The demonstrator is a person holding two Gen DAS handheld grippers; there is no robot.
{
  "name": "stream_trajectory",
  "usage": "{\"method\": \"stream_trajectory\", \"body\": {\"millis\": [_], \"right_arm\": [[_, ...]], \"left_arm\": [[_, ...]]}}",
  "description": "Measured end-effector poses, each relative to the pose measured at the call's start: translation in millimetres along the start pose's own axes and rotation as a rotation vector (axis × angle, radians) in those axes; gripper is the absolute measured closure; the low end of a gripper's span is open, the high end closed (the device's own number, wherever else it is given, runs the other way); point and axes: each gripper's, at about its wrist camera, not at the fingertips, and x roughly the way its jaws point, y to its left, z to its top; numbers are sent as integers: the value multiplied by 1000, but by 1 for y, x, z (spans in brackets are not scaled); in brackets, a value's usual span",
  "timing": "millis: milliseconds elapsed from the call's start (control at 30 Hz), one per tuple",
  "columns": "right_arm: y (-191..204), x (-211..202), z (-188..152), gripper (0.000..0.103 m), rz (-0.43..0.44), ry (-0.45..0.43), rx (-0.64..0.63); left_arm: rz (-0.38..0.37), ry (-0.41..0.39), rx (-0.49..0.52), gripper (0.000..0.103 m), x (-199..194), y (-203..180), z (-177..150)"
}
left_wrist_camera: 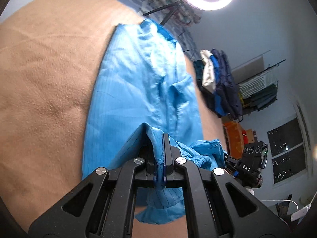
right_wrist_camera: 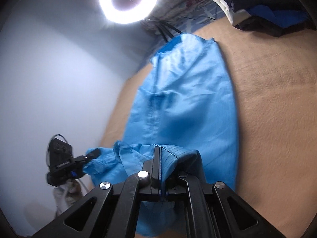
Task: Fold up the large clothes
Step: 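Grasp the coat hem with both tools and lift it toward the collar, then lay the lifted hem over the coat body and open both tools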
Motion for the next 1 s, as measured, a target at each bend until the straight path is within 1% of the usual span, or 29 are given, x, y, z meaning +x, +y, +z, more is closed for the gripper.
{"method": "stream_trajectory", "body": {"millis": [100,167,233,267,300,333,367,400,433,467,500,600,667,700,733,767,800,900,1000], "right_arm": [[-12,9,-4,103,-56,33,4],[-19,12,-5,100,-74,50,9],[-26,12,-5,94,-51,59,33],[-28,9,-4,88,-42,60,45],[-28,6,-3,78,-35,58,49],[-27,3,-2,73,-32,54,47],[-25,-3,-1,71,-25,50,41],[-22,-9,-1,66,-19,46,33],[-20,-15,-2,61,-16,40,24],[-17,-23,-3,58,-8,33,10],[-14,-30,-5,55,2,30,-8],[-6,-51,-13,54,10,29,-60],[0,-60,-20,56,19,29,-99],[5,-64,-26,58,28,42,-133],[10,-65,-31,64,29,57,-160],[15,-64,-37,68,-1,58,-210],[23,-61,-46,69,-18,83,-264],[37,-47,-65,73,-54,152,-361],[46,-31,-82,74,-82,231,-441]], "left_arm": [[35,10,-1,102,11,8,1],[48,22,-4,102,17,12,1],[64,31,-6,102,18,15,1],[62,35,-13,102,18,17,1],[53,37,-21,102,17,19,2],[52,36,-25,97,14,19,3],[54,27,-29,89,10,20,3],[55,13,-27,83,3,20,4],[51,-1,-22,73,-3,19,5],[49,-20,-11,66,-11,18,5],[50,-31,1,65,-18,18,5],[37,-34,38,65,-36,14,0],[0,1,91,65,-42,2,-11],[-9,25,139,65,-44,-6,-18],[-3,41,191,65,-45,-15,-28],[8,56,236,65,-45,-22,-38],[12,80,270,65,-44,-28,-48],[6,154,326,65,-37,-36,-71],[51,237,367,65,-19,-35,-89]]}}
